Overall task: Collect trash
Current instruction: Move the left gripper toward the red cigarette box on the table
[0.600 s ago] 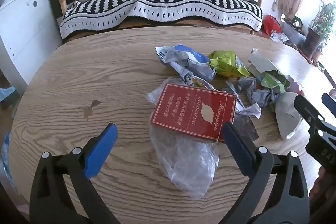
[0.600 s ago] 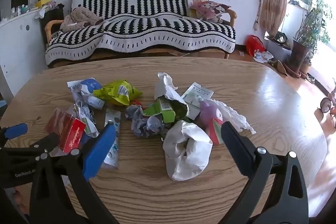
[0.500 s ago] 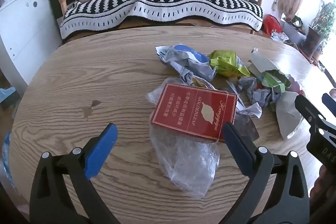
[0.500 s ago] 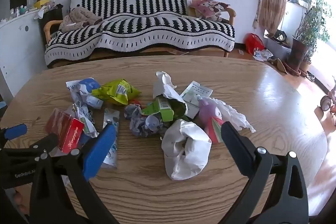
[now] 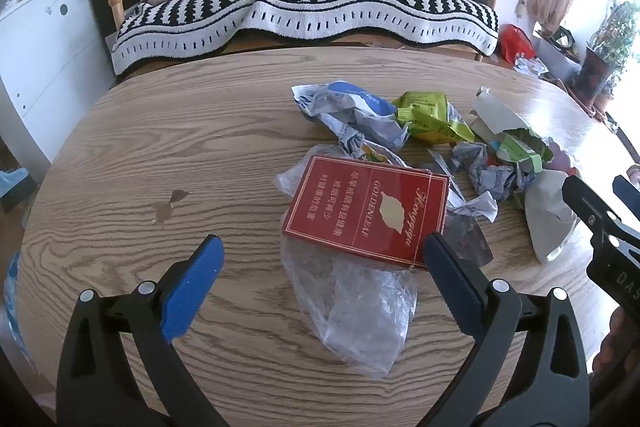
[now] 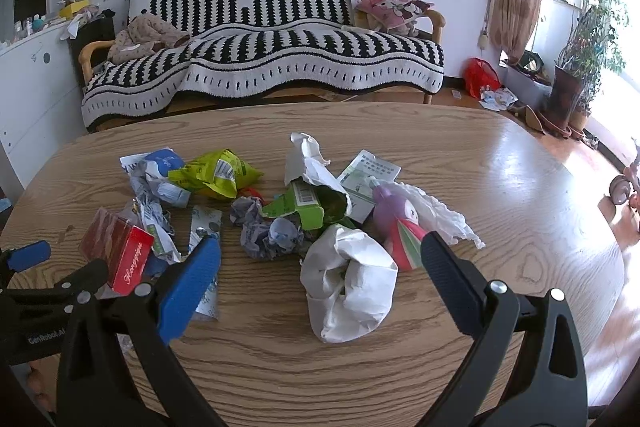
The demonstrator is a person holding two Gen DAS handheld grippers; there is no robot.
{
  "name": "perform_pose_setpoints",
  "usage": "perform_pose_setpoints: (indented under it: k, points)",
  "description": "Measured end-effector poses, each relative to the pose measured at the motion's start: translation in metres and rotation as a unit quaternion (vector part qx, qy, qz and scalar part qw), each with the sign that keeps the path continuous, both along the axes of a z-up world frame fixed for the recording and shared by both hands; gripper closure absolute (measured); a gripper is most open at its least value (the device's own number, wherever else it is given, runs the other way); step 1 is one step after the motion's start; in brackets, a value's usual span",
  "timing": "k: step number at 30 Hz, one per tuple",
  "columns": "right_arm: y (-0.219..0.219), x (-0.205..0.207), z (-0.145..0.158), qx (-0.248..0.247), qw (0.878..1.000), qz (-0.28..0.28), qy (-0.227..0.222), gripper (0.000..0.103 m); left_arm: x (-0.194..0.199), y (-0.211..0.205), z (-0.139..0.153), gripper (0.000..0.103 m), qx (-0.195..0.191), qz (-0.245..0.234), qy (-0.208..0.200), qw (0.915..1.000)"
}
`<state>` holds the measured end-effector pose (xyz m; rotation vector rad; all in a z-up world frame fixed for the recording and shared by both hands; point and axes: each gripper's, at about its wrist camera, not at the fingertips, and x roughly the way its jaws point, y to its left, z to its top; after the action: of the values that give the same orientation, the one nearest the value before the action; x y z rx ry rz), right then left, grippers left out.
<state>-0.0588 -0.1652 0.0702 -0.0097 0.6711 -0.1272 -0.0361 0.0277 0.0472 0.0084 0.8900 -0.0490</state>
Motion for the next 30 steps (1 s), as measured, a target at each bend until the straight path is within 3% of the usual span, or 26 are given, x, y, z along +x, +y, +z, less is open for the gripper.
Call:
perform_pose_setpoints:
  k: [7, 8, 17, 23, 27, 30]
  points:
    - [0.003, 0.002, 0.003, 0.000, 1.000, 0.001, -0.001, 0.006, 0.000, -0.001, 0.000, 0.006, -0.001, 0.001, 0.000, 1.0000]
    - [0.000, 0.003, -0.004, 0.015, 1.000, -0.002, 0.018, 0.006, 0.000, -0.001, 0.000, 0.006, -0.001, 0.001, 0.000, 1.0000]
    - [-0.003, 0.005, -0.008, 0.033, 0.999, -0.002, 0.031, 0.006, 0.000, -0.001, 0.000, 0.006, 0.000, 0.000, 0.000, 1.0000]
    - [-0.014, 0.004, -0.011, 0.034, 0.999, -0.022, 0.020, 0.006, -0.001, 0.002, 0.000, 0.006, -0.017, 0.001, 0.004, 0.9998]
    - [-0.028, 0.006, -0.014, 0.075, 0.996, -0.036, 0.032, 0.006, -0.001, -0.002, -0.003, 0.006, -0.006, -0.005, 0.006, 1.0000]
    - [-0.034, 0.004, -0.013, 0.077, 0.996, -0.043, 0.027, 0.006, -0.001, -0.004, -0.002, 0.006, -0.010, -0.006, 0.008, 0.9999]
